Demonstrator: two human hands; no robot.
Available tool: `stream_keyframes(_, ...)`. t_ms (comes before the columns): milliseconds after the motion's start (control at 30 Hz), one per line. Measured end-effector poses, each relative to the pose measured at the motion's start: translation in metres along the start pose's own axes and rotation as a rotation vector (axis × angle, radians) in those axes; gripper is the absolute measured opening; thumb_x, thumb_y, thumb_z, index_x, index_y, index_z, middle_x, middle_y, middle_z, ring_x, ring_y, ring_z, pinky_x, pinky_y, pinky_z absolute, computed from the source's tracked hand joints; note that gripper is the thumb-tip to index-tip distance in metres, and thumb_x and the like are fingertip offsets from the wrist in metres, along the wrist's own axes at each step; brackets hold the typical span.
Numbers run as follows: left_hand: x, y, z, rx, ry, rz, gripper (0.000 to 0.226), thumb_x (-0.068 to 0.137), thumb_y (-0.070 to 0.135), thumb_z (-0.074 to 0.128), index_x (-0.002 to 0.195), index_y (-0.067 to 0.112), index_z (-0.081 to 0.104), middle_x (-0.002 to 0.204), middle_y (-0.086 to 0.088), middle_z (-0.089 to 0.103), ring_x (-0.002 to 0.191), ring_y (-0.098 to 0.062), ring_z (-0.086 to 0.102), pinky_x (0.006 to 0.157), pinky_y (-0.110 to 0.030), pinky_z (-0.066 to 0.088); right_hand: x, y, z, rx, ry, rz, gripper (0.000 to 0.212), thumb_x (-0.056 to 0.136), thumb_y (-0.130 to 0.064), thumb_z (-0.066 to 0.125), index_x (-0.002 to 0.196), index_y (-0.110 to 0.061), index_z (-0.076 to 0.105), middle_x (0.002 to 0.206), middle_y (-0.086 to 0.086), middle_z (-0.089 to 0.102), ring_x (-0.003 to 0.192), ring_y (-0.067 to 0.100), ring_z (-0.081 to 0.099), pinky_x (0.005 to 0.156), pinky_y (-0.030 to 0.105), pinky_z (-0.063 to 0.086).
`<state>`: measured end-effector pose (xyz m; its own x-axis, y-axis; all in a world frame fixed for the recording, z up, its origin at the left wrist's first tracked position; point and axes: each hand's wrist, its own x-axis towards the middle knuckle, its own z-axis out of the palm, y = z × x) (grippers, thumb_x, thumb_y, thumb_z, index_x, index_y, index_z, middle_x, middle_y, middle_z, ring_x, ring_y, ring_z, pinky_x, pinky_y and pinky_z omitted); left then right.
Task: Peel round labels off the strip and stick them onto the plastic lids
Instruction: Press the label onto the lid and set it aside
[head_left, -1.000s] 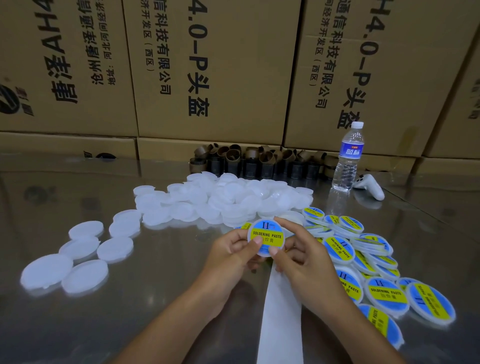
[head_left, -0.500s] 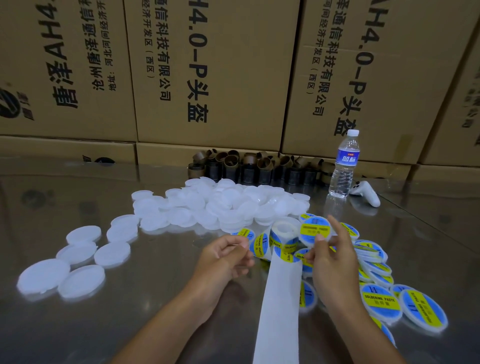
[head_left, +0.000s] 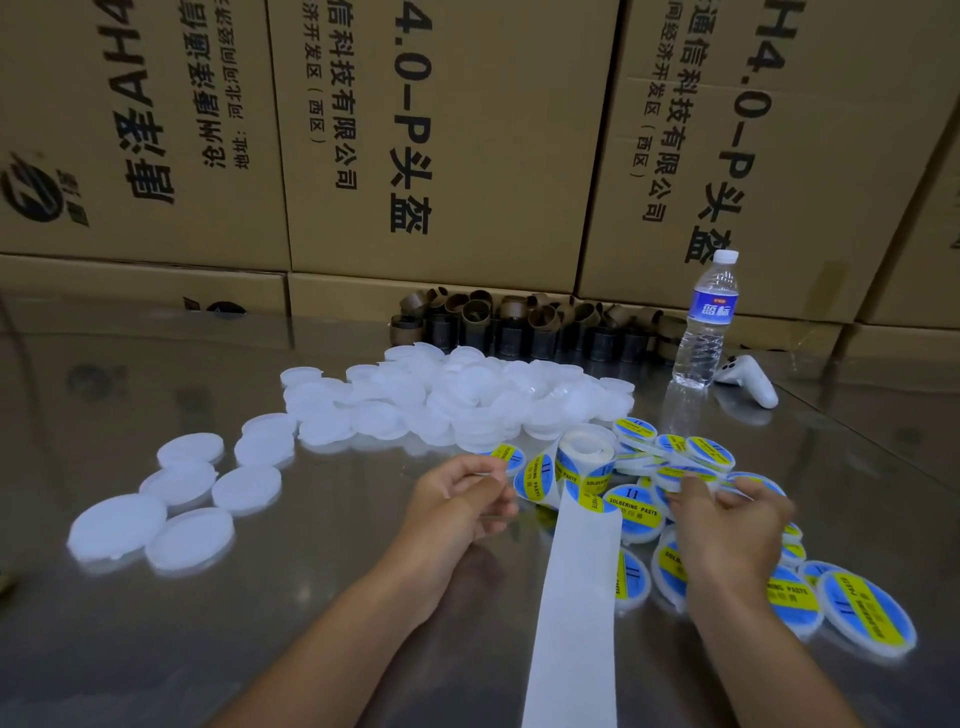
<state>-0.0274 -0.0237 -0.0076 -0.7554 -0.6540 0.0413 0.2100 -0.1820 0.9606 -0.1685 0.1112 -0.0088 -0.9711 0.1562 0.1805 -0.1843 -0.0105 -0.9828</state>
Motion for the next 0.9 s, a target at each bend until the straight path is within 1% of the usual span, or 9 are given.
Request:
stream_keyframes(67,0.001,0.000,-0.001,0.017,0.014,0.002,0.012,0.094,0.004,0.054,0.094,0.011,0.064,0.066,0.002,0.066,0.062,-0.011,0.062,0.068,-0.024,0.050,-0.002,-0.001,0.000,-0.016,0.012,-0.029,0.029,0.085,-0.012,0.062,0.096,-0.021,0.037,0.106,0.014,0.056,0.097,0.033,0.061,0.088,0.042,0.046)
stream_keyframes(133,0.002,-0.001,-0.002,0.053,0.037,0.011,0.013,0.094,0.003,0.053,0.093,0.011,0.063,0.068,0.002,0.066,0.062,-0.011,0.062,0.067,-0.023,0.049,-0.004,-0.003,0.000,-0.028,0.004,-0.073,0.024,0.085,-0.010,0.061,0.094,-0.021,0.041,0.095,0.013,0.055,0.089,0.030,0.058,0.077,0.031,0.039)
stream_keyframes(200,0.006,-0.002,-0.003,0.123,0.067,0.029,0.016,0.094,0.001,0.052,0.091,0.012,0.062,0.070,0.000,0.065,0.064,-0.011,0.061,0.062,-0.019,0.047,-0.008,-0.005,-0.001,-0.084,-0.014,-0.143,0.021,0.083,-0.007,0.060,0.095,-0.017,0.045,0.092,0.015,0.054,0.089,0.031,0.055,0.076,0.031,0.036)
stream_keyframes(333,0.021,-0.004,-0.007,0.340,0.135,0.092,0.019,0.092,0.000,0.051,0.089,0.016,0.061,0.081,-0.004,0.060,0.072,-0.014,0.055,0.056,-0.013,0.039,-0.010,-0.005,0.000,-0.134,-0.067,-0.166,0.024,0.080,-0.002,0.060,0.099,-0.012,0.050,0.107,0.018,0.056,0.102,0.034,0.052,0.091,0.043,0.040)
stream_keyframes(467,0.042,0.002,-0.010,0.472,0.204,0.174,0.016,0.092,-0.003,0.048,0.095,0.009,0.059,0.083,-0.002,0.054,0.064,-0.006,0.048,0.049,-0.004,0.036,-0.010,-0.003,0.002,-0.104,-0.112,-0.149,0.028,0.083,-0.003,0.061,0.110,-0.007,0.053,0.118,0.011,0.057,0.114,0.028,0.050,0.088,0.030,0.035)
stream_keyframes(533,0.055,0.005,-0.010,0.596,0.238,0.246,0.015,0.092,-0.001,0.050,0.099,0.009,0.059,0.092,-0.004,0.054,0.072,-0.010,0.051,0.055,-0.008,0.037,-0.011,-0.003,0.002,-0.085,-0.135,-0.152,0.028,0.084,-0.004,0.061,0.111,-0.009,0.053,0.118,0.008,0.057,0.115,0.025,0.050,0.085,0.025,0.032)
stream_keyframes(600,0.069,0.005,-0.009,0.765,0.249,0.299,0.017,0.092,0.005,0.054,0.108,0.010,0.059,0.106,-0.006,0.052,0.092,-0.017,0.054,0.072,-0.014,0.037,-0.013,-0.004,0.002,-0.078,-0.157,-0.179,0.027,0.084,-0.004,0.060,0.108,-0.012,0.053,0.114,0.004,0.056,0.113,0.021,0.050,0.086,0.025,0.032)
stream_keyframes(700,0.088,0.002,-0.004,0.933,0.223,0.315,0.028,0.095,0.013,0.053,0.123,0.012,0.055,0.126,-0.010,0.047,0.119,-0.024,0.046,0.095,-0.028,0.038,-0.018,-0.005,0.004,-0.082,-0.188,-0.241,0.027,0.083,-0.003,0.060,0.102,-0.018,0.050,0.108,-0.002,0.051,0.107,0.015,0.048,0.088,0.027,0.034)
stream_keyframes(900,0.112,-0.008,0.007,1.242,0.109,0.242,0.049,0.100,0.027,0.045,0.146,0.015,0.036,0.151,-0.012,0.032,0.138,-0.029,0.027,0.111,-0.035,0.025,-0.021,-0.003,0.006,-0.076,-0.196,-0.283,0.026,0.083,-0.003,0.061,0.100,-0.019,0.051,0.106,-0.002,0.053,0.103,0.013,0.047,0.089,0.029,0.035)
